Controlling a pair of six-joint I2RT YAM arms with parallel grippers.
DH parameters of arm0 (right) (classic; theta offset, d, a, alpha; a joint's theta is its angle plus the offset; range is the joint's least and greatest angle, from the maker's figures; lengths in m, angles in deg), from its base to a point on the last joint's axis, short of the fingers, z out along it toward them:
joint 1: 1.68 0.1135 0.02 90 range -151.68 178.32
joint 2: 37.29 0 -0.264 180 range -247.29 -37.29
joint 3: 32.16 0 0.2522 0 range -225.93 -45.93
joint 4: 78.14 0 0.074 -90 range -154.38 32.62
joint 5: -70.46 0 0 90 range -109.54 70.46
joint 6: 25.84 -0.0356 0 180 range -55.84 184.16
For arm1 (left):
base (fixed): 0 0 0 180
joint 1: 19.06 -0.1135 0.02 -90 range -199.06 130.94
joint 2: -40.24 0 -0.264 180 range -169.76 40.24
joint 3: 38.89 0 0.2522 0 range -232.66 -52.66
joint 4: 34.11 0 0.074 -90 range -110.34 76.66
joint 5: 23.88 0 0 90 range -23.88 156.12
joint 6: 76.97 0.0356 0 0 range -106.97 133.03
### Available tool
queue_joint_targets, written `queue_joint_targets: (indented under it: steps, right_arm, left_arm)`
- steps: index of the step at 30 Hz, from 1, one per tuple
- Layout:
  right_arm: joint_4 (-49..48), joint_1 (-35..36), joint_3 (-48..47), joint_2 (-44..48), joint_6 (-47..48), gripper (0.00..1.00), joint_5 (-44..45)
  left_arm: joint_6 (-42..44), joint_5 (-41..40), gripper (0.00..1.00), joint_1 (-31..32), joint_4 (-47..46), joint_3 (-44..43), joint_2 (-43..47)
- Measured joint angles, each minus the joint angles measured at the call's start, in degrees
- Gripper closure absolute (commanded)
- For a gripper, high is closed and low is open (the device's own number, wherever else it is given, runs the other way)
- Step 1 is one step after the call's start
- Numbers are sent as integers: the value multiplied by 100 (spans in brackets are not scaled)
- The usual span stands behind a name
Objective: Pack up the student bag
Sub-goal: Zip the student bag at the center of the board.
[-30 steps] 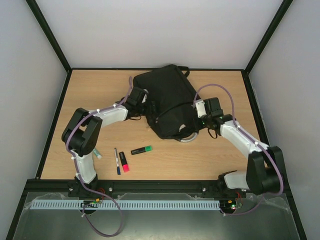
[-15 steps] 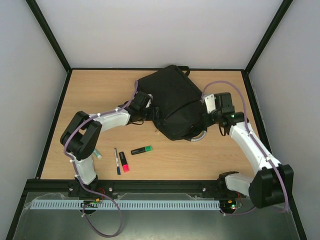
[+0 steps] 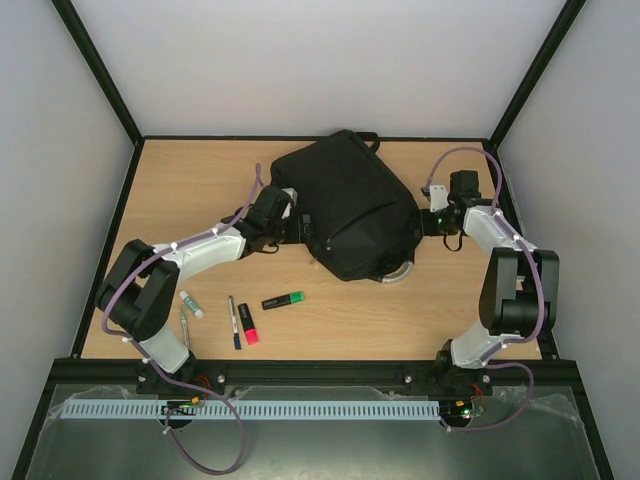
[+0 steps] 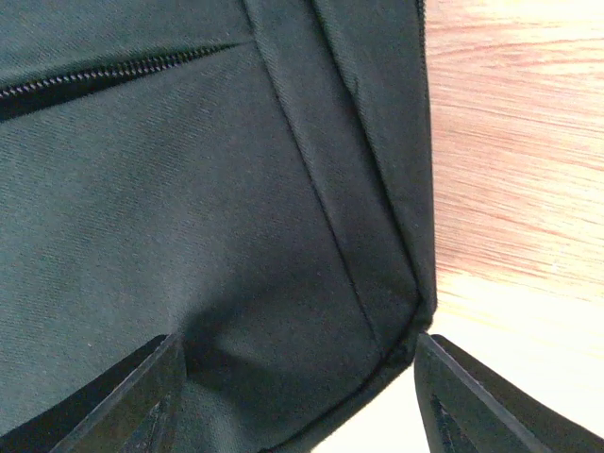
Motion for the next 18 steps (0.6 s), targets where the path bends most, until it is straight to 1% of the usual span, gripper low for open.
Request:
queue_joint_targets:
  steps: [7,10,14,16,18]
  right_arm:
    - [-286,-50,-59,-87,-201,34,-219]
    - [-348,-151,-258,-216,-293,32,-264]
    - [-354,-264,-704,-645,-350,33,-431]
    - [-354,-284,-796,-844,-361,36,-546]
    - [-328,-289,-807,-994,-363,42,-671]
  left_arm:
    - [-55,109,17,-68,-131,74,-179]
    - [-94,168,17,-87,-197,74,-284]
    - [-111,227,16,-87,-216,57,-339]
    - [-111,251,17,-87,-216,48,-348]
    - [-109,275,18,-87,-227,28,-365]
